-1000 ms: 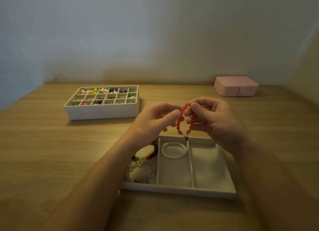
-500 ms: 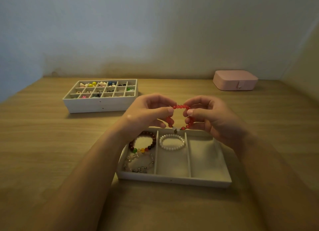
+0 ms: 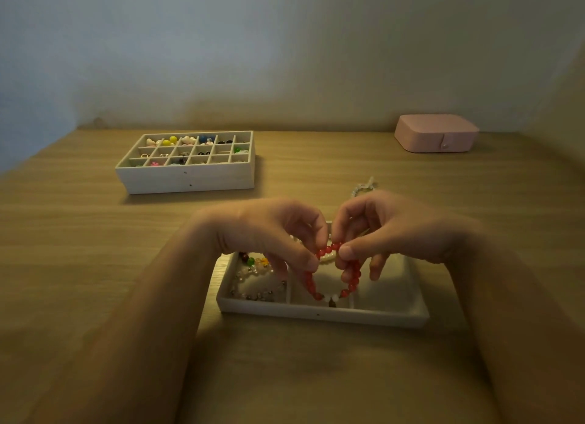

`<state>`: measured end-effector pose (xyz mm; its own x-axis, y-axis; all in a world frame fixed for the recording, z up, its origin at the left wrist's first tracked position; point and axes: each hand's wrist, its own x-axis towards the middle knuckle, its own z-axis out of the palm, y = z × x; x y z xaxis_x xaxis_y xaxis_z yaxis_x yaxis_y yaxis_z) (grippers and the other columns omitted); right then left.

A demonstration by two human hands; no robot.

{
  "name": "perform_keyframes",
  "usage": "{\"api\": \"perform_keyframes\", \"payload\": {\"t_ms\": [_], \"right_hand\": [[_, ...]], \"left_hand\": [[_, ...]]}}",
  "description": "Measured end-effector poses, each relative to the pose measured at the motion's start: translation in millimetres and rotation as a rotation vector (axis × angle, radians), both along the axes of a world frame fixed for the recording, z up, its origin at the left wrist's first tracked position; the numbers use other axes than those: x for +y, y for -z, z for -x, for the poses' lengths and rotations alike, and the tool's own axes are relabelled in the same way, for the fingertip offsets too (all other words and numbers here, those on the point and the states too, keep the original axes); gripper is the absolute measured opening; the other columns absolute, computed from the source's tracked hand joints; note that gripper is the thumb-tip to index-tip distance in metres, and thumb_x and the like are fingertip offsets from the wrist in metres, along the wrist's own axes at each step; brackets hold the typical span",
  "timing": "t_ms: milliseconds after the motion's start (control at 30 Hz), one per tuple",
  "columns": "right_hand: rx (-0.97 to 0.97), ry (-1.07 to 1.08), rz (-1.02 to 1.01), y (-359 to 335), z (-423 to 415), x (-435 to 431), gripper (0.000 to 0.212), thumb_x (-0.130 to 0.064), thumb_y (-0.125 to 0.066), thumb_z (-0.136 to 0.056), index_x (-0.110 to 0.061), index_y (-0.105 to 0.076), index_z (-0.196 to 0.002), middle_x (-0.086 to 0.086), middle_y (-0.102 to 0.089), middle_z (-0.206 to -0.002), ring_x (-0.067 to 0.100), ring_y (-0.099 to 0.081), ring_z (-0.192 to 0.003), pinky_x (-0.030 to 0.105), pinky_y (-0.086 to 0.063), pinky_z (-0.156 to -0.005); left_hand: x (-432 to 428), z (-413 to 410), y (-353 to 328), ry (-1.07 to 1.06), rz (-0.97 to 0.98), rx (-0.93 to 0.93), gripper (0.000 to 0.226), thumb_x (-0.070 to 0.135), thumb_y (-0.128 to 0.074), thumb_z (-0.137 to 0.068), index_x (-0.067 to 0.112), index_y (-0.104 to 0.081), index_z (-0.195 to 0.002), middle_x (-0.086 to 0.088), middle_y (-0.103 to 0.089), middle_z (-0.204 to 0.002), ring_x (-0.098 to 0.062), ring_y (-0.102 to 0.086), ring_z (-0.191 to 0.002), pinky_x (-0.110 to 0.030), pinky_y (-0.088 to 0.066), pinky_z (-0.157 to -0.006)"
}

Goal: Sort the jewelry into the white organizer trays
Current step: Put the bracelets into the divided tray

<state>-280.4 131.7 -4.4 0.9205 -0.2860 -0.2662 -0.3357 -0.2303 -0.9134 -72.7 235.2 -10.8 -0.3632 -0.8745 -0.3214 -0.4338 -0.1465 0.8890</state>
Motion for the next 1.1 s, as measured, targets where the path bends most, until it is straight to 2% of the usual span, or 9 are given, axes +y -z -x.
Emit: {"api": "perform_keyframes", "payload": {"t_ms": [133,233,367,500,600,733,867,1000,1100], "right_hand": [[0.017,0.013,0.015,3,-2,1,0.019,-0.004,-0.072,-0.088,-0.002,-0.063,-0.105,0.018,-0.077,-0.097,0.032,-0.076,-0.088,0.029,-0.062,-0.059],[0.001,0.059,0.085,5,-4,0,0.018,-0.007,-0.074,-0.088,-0.003,-0.066,-0.103,0.015,-0.077,-0.094,0.028,-0.077,-0.088,0.029,-0.061,-0.059],[-0.005,0.117,0.269,10,-8,-3,0.014,-0.014,-0.08,-0.084,-0.009,-0.074,-0.096,0.006,-0.077,-0.088,0.019,-0.075,-0.083,0.028,-0.059,-0.058],[0.023,0.13,0.405,15,-12,-5,0.012,-0.02,-0.084,-0.081,-0.017,-0.077,-0.09,0.001,-0.076,-0.082,0.012,-0.072,-0.076,0.027,-0.059,-0.067],[0.034,0.134,0.466,17,-14,-5,0.013,-0.02,-0.085,-0.08,-0.018,-0.077,-0.091,0.0,-0.077,-0.082,0.012,-0.073,-0.078,0.029,-0.061,-0.071],[0.072,0.129,0.537,21,-17,-2,0.015,-0.025,-0.086,-0.079,-0.024,-0.075,-0.089,-0.004,-0.075,-0.082,0.012,-0.072,-0.077,0.036,-0.063,-0.066],[0.091,0.09,0.614,22,-20,1,0.012,-0.026,-0.086,-0.079,-0.025,-0.075,-0.084,-0.006,-0.074,-0.081,0.006,-0.07,-0.076,0.027,-0.06,-0.068],[0.145,0.033,0.643,22,-23,5,0.011,-0.027,-0.085,-0.08,-0.027,-0.074,-0.084,-0.007,-0.073,-0.082,0.002,-0.066,-0.075,0.017,-0.052,-0.064],[0.171,0.037,0.66,23,-22,5,0.012,-0.03,-0.085,-0.08,-0.029,-0.074,-0.083,-0.009,-0.072,-0.083,0.0,-0.064,-0.075,0.018,-0.049,-0.062]], "left_hand": [[-1,1,1,-0.007,0.038,-0.098,0.023,0.002,-0.073,-0.086,0.008,-0.058,-0.103,-0.007,-0.073,-0.094,-0.022,-0.072,-0.078,-0.032,-0.058,-0.062],[-2,0,2,-0.058,0.088,-0.14,0.023,0.006,-0.076,-0.084,0.01,-0.061,-0.101,-0.007,-0.073,-0.091,-0.025,-0.069,-0.081,-0.046,-0.057,-0.073],[-4,0,4,-0.111,0.183,-0.29,0.02,0.013,-0.078,-0.083,0.015,-0.064,-0.098,-0.004,-0.073,-0.093,-0.017,-0.069,-0.081,-0.037,-0.058,-0.08],[-5,2,5,-0.151,0.217,-0.392,0.02,0.022,-0.081,-0.081,0.02,-0.067,-0.096,0.001,-0.075,-0.092,-0.017,-0.071,-0.087,-0.046,-0.056,-0.091],[-6,4,4,-0.183,0.243,-0.415,0.015,0.022,-0.08,-0.082,0.02,-0.071,-0.094,0.004,-0.076,-0.088,-0.012,-0.072,-0.084,-0.041,-0.058,-0.09],[-7,5,7,-0.206,0.279,-0.475,0.011,0.021,-0.081,-0.081,0.024,-0.074,-0.089,0.009,-0.076,-0.081,-0.002,-0.071,-0.076,-0.03,-0.06,-0.081],[-9,5,10,-0.175,0.291,-0.587,0.008,0.027,-0.079,-0.082,0.032,-0.076,-0.087,0.015,-0.074,-0.081,0.003,-0.068,-0.075,-0.028,-0.059,-0.08],[-9,4,10,-0.176,0.332,-0.629,0.007,0.028,-0.077,-0.084,0.033,-0.079,-0.088,0.018,-0.073,-0.08,0.004,-0.065,-0.076,-0.029,-0.059,-0.08],[-8,5,9,-0.146,0.326,-0.608,0.008,0.028,-0.077,-0.084,0.034,-0.08,-0.089,0.017,-0.073,-0.08,0.0,-0.065,-0.077,-0.033,-0.059,-0.08]]}}
